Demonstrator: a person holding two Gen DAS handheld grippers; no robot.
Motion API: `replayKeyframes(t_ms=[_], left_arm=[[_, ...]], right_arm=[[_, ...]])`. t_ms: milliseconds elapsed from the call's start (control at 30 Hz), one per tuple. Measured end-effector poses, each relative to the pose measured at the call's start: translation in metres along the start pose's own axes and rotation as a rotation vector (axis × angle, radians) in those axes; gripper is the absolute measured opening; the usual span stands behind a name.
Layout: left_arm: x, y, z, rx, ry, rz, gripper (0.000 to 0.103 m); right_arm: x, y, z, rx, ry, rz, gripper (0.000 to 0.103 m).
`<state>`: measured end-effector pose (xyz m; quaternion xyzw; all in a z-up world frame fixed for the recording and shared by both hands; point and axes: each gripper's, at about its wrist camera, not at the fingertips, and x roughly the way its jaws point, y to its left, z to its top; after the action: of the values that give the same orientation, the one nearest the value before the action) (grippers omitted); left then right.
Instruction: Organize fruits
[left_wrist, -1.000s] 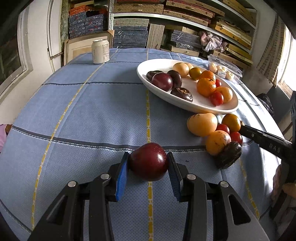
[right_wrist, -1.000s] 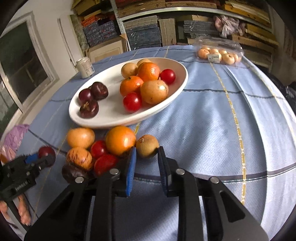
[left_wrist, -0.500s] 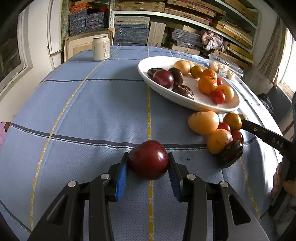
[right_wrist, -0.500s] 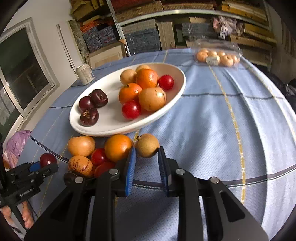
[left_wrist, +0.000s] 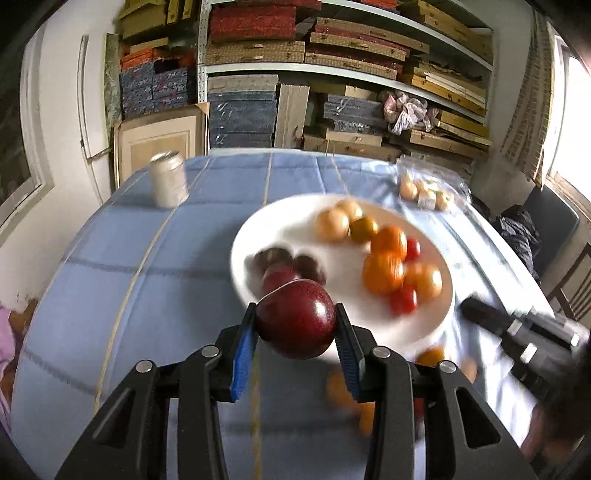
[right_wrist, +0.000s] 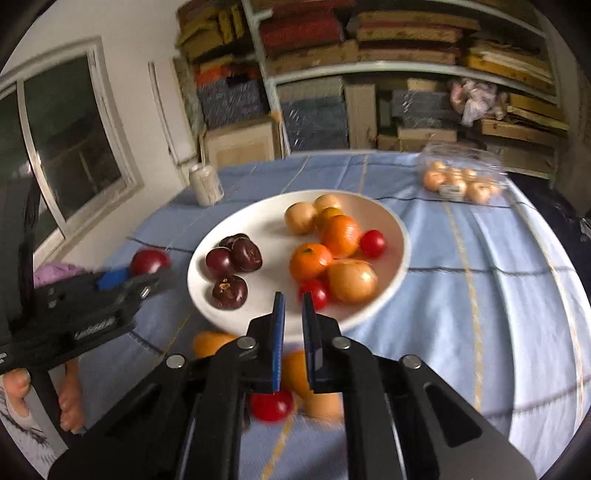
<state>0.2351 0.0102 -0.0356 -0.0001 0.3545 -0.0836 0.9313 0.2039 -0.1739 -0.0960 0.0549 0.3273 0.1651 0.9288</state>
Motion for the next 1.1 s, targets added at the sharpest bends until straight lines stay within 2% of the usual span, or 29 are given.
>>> replayKeyframes(t_ms=[100,133,200,267,400,500,567,733,1000,1033,1100], left_arm=[[0.023,-0.004,0.019,-0.023,0.015,-0.001,0.041],[0.027,-0.005,0.021,-0.037,0.020,-0.019,0.041],[0.031,-0.007,0.020,-0.035,0.024,-0.040,0.041],[0.033,-0.009,0.016,-0.018,0.023,-0.046,0.041],[0.038,-0.006,0.011,-0.032,0.046,-0.075,0.041],[0.037,-0.007,0.011,-0.037,0.040,-0.073,0.041],[0.035,-0.007,0.011,-0.033,0.036,-0.077,0.041],[0.032,-0.008,0.009,-0.028,0.031,-0.079,0.041],[0.030,-0.011,0.008,-0.012,0.024,-0.072,0.041],[0.030,-0.010,0.008,-0.014,0.026,-0.074,0.041],[0.030,-0.010,0.008,-0.017,0.027,-0.073,0.041]], right_arm=[[0.024,0.002,0.012,-0.006,0.021,0.000,0.009],[0.023,-0.003,0.011,0.015,0.036,0.021,0.014],[0.018,-0.009,0.003,-0.005,0.094,0.060,0.043],[0.001,-0.017,-0.013,-0.049,0.068,0.000,0.050],[-0.035,-0.044,-0.047,-0.018,0.055,-0.058,0.050],[-0.039,-0.052,-0.071,-0.017,0.139,-0.071,0.050],[-0.041,-0.045,-0.082,-0.035,0.151,-0.055,0.050],[-0.032,-0.029,-0.082,-0.100,0.157,-0.059,0.050],[0.004,-0.015,-0.069,-0.114,0.183,-0.023,0.049],[0.007,-0.013,-0.067,-0.118,0.182,-0.019,0.048],[0.012,-0.010,-0.064,-0.133,0.184,-0.013,0.029]])
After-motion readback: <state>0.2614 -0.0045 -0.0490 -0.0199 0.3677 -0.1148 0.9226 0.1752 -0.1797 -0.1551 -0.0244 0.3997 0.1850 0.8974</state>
